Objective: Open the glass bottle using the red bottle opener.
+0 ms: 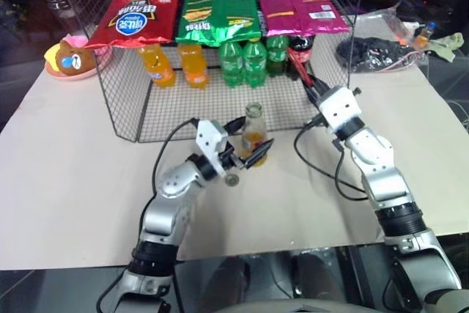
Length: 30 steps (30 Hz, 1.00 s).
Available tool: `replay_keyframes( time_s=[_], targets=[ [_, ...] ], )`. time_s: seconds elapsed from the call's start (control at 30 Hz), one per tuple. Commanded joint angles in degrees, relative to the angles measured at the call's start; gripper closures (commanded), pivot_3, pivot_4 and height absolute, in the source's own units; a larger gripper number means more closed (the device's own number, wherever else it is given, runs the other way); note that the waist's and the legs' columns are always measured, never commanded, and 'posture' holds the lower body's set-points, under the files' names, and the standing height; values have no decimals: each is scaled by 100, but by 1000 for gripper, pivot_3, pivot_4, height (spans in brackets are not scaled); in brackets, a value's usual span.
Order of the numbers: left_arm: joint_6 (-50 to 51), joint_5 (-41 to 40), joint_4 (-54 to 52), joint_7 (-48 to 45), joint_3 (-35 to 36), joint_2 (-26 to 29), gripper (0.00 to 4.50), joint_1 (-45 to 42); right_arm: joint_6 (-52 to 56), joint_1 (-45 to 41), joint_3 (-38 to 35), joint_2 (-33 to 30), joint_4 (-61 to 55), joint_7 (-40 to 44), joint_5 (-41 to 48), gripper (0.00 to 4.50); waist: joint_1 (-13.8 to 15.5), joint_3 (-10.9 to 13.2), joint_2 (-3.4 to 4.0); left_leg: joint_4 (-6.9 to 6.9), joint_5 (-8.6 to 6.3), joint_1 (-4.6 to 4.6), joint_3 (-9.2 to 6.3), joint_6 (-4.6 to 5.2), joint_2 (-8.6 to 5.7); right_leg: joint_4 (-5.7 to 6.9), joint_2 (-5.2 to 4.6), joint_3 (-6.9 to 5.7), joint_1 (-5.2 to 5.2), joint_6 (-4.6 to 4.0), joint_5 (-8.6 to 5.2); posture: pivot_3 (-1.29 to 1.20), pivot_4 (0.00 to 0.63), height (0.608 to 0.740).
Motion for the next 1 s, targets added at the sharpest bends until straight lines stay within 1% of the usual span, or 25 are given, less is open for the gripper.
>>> replay_keyframes(
  time_s=[0.03, 0.27, 0.4, 0.43, 0.6, 0.63, 0.7, 0.73, 0.87, 0.97, 1.0],
  targets=[
    [-14, -92, -364, -31, 54, 43, 95, 76, 218, 67, -223, 6, -182, 112, 257, 4500, 1, 0, 0, 0, 0, 0, 0, 0, 0, 0, 0, 0, 0, 0, 0, 0, 150, 740],
    [122, -131, -692, -25, 76, 136, 95, 264, 702, 344, -249, -34, -512, 475, 532, 4500, 1, 0, 0, -3, 0, 0, 1, 0, 1, -1, 0, 1, 0, 0, 0, 0, 150, 740],
    [230, -142, -948, -10, 117, 276, 95, 460, 929, 439, -325, -55, -615, 565, 653, 4500, -2, 0, 0, -3, 0, 0, 2, 0, 2, 0, 0, 2, -1, 0, 0, 0, 150, 740],
    [251, -132, -1055, -5, 148, 348, 95, 554, 1125, 506, -364, -48, -691, 642, 799, 4500, -1, 0, 1, -4, 0, 0, 2, 0, 3, 0, 1, 2, -1, 0, 0, 0, 150, 740],
    [301, -69, -1445, 5, 235, 666, 95, 908, 2246, 887, -584, -98, -1156, 881, 1439, 4500, 10, 0, 1, -10, 0, -1, 2, 0, 6, -4, 0, 3, -3, 0, 0, 0, 150, 740],
    [289, -24, -1558, -37, 305, 806, 95, 1032, 2634, 1045, -655, -176, -1298, 1024, 1684, 4500, 15, 0, 1, -10, 0, -1, 2, 0, 5, -4, -1, 4, -3, 0, 0, 0, 150, 740],
    [361, -150, -1909, -46, 724, 1094, 95, 1426, 3847, 1507, -776, -529, -1839, 1526, 2503, 4500, 16, 0, 1, -9, 0, -1, 2, 0, 5, -4, -2, 3, -2, 0, 0, 0, 150, 740],
    [406, -239, -2039, -23, 893, 1181, 95, 1579, 4290, 1664, -784, -699, -2077, 1722, 2790, 4500, 15, 0, 1, -13, -1, -3, 1, 1, 7, -7, -3, 4, -3, -1, -1, 0, 150, 740],
    [585, -782, -2286, 72, 1466, 1232, 95, 2110, 5488, 1983, -598, -1337, -2699, 2075, 3297, 4500, 4, 8, 13, -16, -1, -20, 1, 2, 9, -21, -8, 3, -13, -1, 0, 0, 150, 740],
    [525, -772, -2256, 14, 1831, 1324, 95, 2612, 5978, 2015, -639, -1425, -2902, 2012, 3539, 4500, 1, 7, 13, -15, -2, -18, 2, 3, 17, -20, -11, 3, -12, -1, 0, 0, 150, 740],
    [504, -727, -2218, 12, 1900, 1345, 31, 2732, 6104, 2000, -673, -1429, -2927, 1966, 3583, 4088, 10, 7, 13, -15, -2, -17, 1, 3, 19, -18, -9, 1, -12, -1, 0, 0, 150, 740]
  ],
)
